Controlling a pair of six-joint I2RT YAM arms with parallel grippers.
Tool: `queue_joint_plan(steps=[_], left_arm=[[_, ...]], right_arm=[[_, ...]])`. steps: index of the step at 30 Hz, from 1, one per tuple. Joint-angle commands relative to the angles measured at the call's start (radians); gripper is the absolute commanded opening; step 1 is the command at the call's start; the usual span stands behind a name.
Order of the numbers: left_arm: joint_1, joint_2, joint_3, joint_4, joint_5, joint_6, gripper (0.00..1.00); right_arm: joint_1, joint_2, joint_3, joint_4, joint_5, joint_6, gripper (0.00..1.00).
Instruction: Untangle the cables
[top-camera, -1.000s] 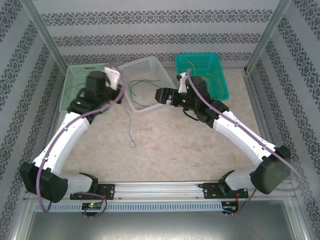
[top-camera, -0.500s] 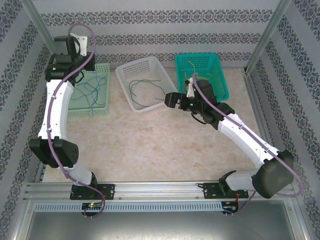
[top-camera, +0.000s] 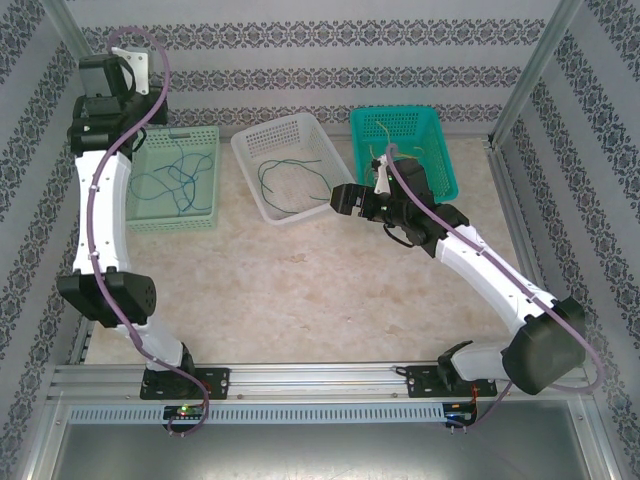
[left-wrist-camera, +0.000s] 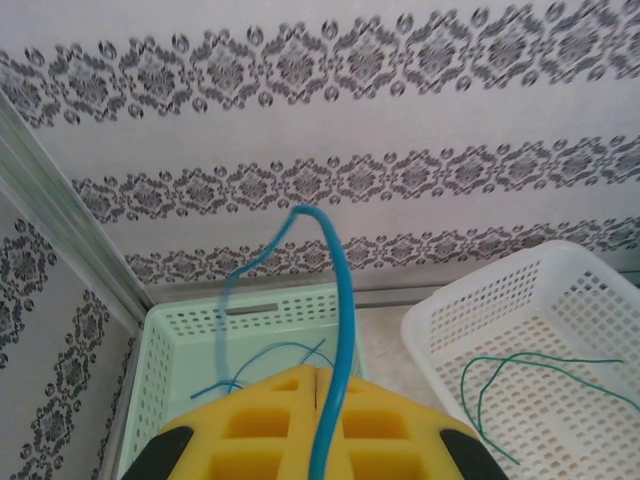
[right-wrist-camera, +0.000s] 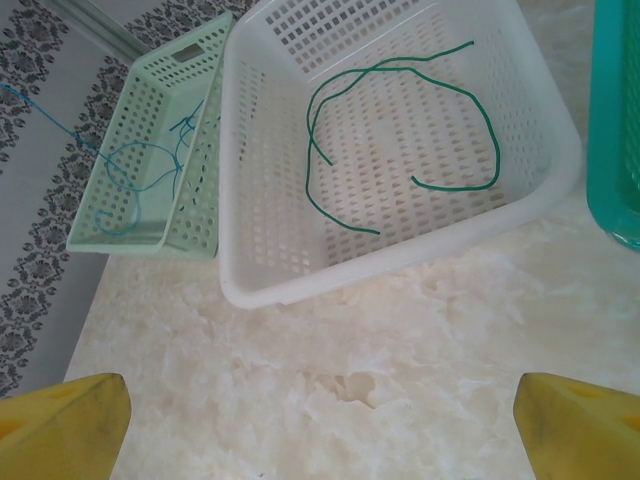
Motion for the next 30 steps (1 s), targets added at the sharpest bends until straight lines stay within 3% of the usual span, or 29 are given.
queue_joint_plan(steps=[1,13,20,24,26,27,28,30], left_arm=[[0.021,0.025,0.037,0.044,0.016,0.018,0.0],[0.065,0.185,-0.126,0.087,0.075,-0.054,0.0],[0.067,0.249,-0.258,0.03,0.141,-0.152,0.01],[0.067,0.271,-0.339,0.064,0.169,-0.184,0.07],[0.067,0.307,-0.308,0.016,0.155,-0.196,0.19],[0.067,0.322,-0.29,-0.007,0.138,-0.207,0.34],[0.067,0.335,-0.272,-0.03,0.124,-0.214,0.57],[0.067,0.333,-0.264,-0.039,0.11,-0.23,0.78]], right_arm=[[-0.007,0.008,-0.009,0.011,-0.005,0.005,0.98],[-0.005,0.037,-0.003,-0.011,-0.007,0.011,0.98],[-0.015,0.014,-0.066,-0.046,0.091,-0.071,0.98],[-0.033,-0.022,-0.108,-0.045,0.132,-0.104,0.98],[-0.043,-0.047,-0.123,-0.048,0.137,-0.117,0.98],[-0.048,-0.058,-0.128,-0.051,0.142,-0.123,0.98],[-0.055,-0.07,-0.134,-0.056,0.144,-0.128,0.98],[-0.07,-0.092,-0.145,-0.066,0.148,-0.138,0.98]])
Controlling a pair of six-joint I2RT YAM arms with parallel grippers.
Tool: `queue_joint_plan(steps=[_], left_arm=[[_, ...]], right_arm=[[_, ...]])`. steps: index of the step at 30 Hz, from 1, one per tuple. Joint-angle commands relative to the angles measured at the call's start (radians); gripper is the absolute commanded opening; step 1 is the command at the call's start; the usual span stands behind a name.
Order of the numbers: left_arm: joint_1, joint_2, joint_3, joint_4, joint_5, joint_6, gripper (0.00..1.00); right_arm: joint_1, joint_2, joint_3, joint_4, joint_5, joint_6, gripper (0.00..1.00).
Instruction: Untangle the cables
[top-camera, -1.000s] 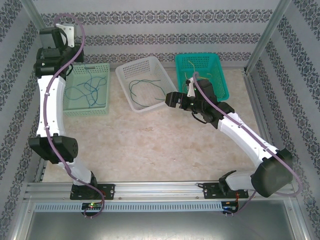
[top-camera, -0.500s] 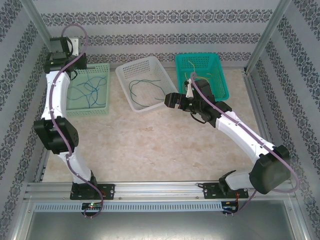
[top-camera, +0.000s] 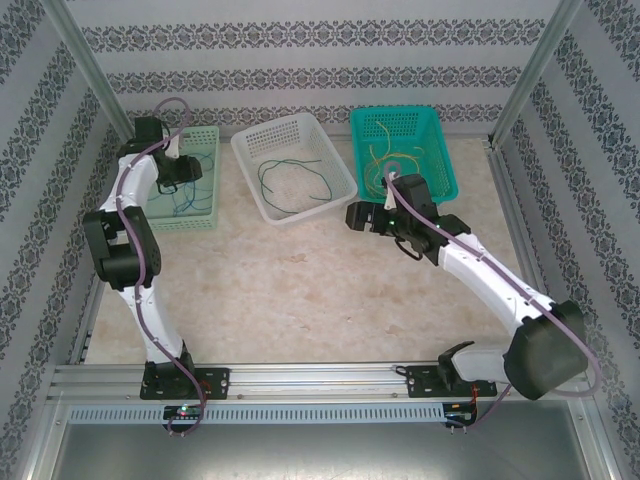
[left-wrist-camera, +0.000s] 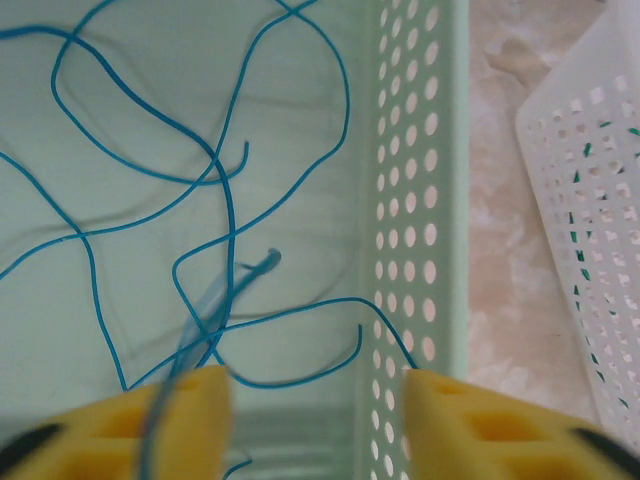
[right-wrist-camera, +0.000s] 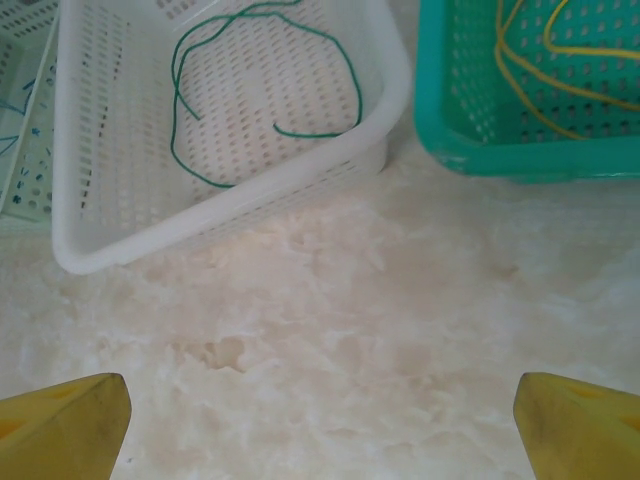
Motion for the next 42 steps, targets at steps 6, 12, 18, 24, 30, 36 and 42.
queue_joint_plan(steps=[6,12,18,24,30,36,42], left_arm=[[0.013,-0.026,0.095,-0.115,-0.038,-0.078,1.0],[0.069,0.114,0.352,-0.418,-0.025,-0.068,1.0],[0.068,-0.064,0.153,-0.283,-0.175,-0.072,1.0],[0.056,-0.324,-0.24,0.047,-0.169,-0.049,1.0],[0.052,-0.501,-0.55,0.277,-0.186,-0.024,1.0],[0.026,-0.69,-0.848,0.599,-0.192,-0.018,1.0],[-0.047,-0.791,-1.102,0.919,-0.218,0.043,1.0]], right_arm=[[-0.088,-0.095,-0.051,-0.029,0.008,-0.061,0.98],[-0.188,-0.137,-0.06,-0.035,-0.02,-0.1,0.98],[-0.231,-0.155,-0.059,-0.038,-0.028,-0.178,0.98],[-0.241,-0.166,-0.226,0.242,0.203,-0.382,0.98],[-0.307,-0.05,-0.483,0.786,0.279,-0.528,0.98],[-0.349,0.141,-0.561,1.059,0.22,-0.515,0.98],[-0.401,0.21,-0.607,1.194,0.157,-0.469,0.98]])
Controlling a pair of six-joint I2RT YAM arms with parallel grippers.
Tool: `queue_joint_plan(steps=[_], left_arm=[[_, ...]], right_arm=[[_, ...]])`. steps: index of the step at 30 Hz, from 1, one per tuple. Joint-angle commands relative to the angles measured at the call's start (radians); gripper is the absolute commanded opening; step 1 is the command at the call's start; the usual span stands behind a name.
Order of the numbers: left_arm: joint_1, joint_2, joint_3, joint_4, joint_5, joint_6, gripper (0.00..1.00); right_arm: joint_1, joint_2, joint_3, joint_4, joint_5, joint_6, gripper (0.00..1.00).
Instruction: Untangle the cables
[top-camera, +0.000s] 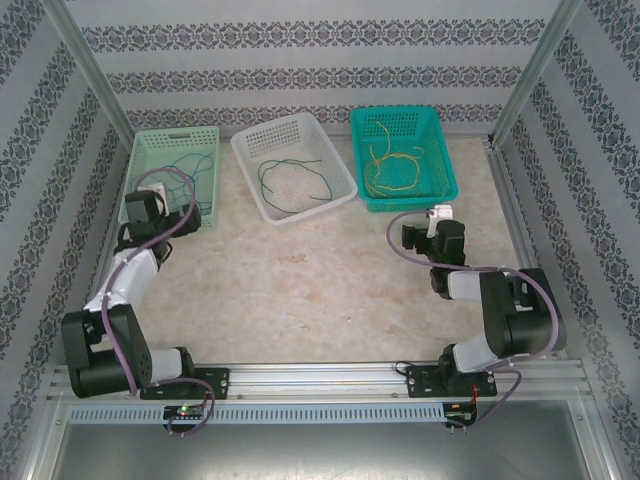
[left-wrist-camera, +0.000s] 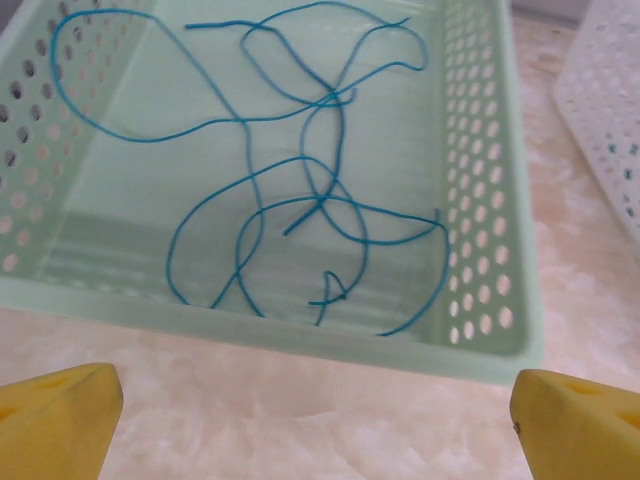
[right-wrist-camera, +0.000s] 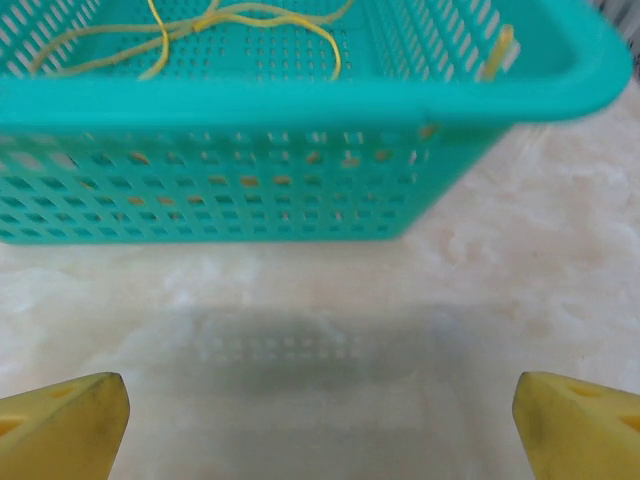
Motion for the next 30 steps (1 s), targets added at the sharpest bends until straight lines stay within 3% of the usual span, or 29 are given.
queue_joint_plan(steps=[1,5,8,10,14,17,19,30], left_arm=[[-0.055,-0.022,-0.055,0.231,-0.075,0.073,1.0],[-0.102,-0.017,-0.141,0.319,-0.151,0.095,1.0],[-0.111,0.003,-0.221,0.456,-0.137,0.093,1.0],[-0.11,0.031,-0.206,0.436,-0.138,0.087,1.0],[-0.123,0.053,-0.165,0.402,-0.086,0.077,1.0],[-0.14,0.055,-0.261,0.604,-0.024,0.035,1.0],[-0.169,0.073,-0.262,0.58,-0.092,0.053,1.0],[-0.241,0.285,-0.344,0.898,-0.19,0.101,1.0]], right_arm=[[-0.023,0.001,-0.002,0.166,-0.049,0.014,0.98],[-0.025,0.005,-0.004,0.173,-0.053,0.017,0.98],[-0.025,0.001,-0.004,0.166,-0.053,0.014,0.98],[-0.025,-0.003,0.0,0.152,-0.053,0.014,0.98],[-0.025,-0.001,-0.002,0.157,-0.052,0.014,0.98],[-0.024,-0.002,-0.002,0.157,-0.052,0.014,0.98],[-0.025,-0.001,-0.002,0.157,-0.053,0.014,0.98],[-0.019,-0.003,-0.003,0.157,-0.045,0.009,0.98]])
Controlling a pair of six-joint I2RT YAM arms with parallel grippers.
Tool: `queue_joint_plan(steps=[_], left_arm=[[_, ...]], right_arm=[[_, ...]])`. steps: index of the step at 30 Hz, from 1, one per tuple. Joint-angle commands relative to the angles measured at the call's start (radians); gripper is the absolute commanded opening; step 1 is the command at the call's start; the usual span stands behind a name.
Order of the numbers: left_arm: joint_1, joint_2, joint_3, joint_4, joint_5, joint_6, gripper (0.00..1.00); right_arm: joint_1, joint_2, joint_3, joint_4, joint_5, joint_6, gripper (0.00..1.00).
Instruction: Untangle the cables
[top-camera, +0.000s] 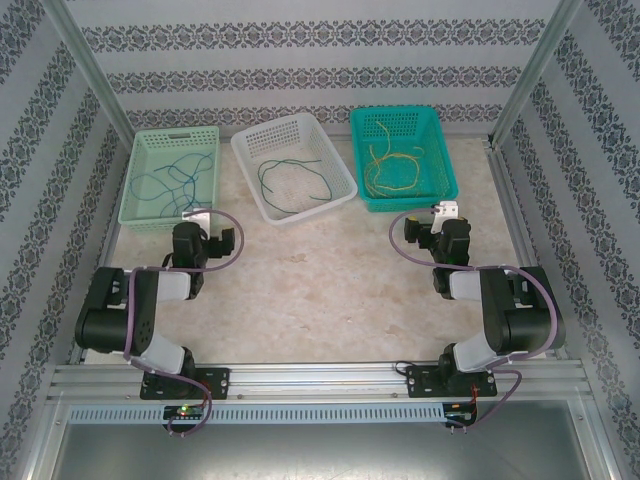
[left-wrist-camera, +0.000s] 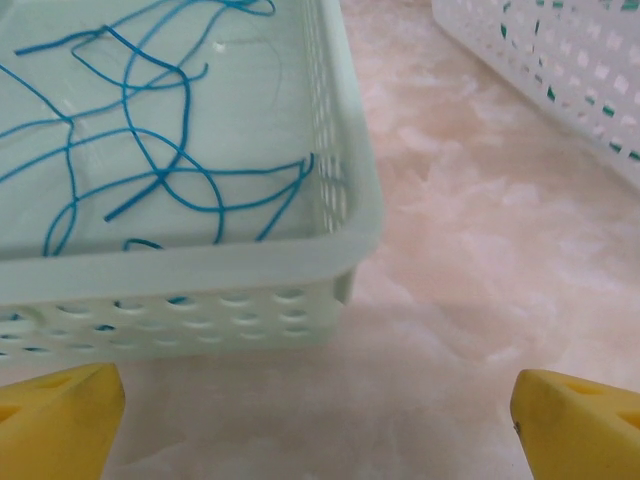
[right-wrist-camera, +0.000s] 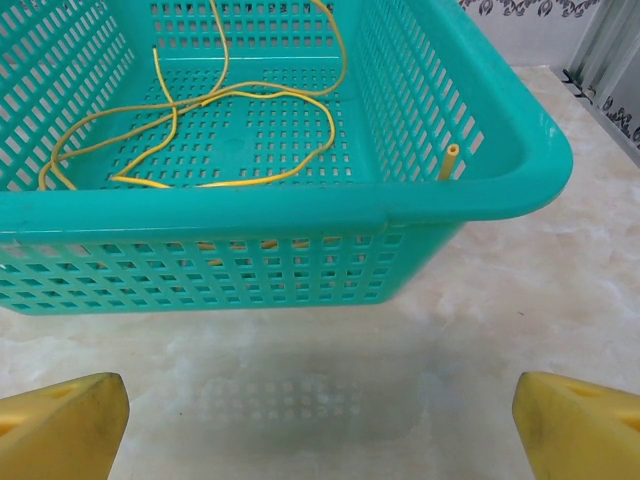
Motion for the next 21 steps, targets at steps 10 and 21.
queue_joint_plan(steps=[10,21], left_arm=[[-0.01,0.018,-0.014,0.138,-0.048,0.015,0.99],[-0.01,0.019,-0.014,0.138,-0.048,0.015,0.99]], right_arm=[[0.002,-0.008,0.003,0.036,-0.008,0.002,0.98],[0.003,-0.008,0.003,0.035,-0.009,0.002,0.98]])
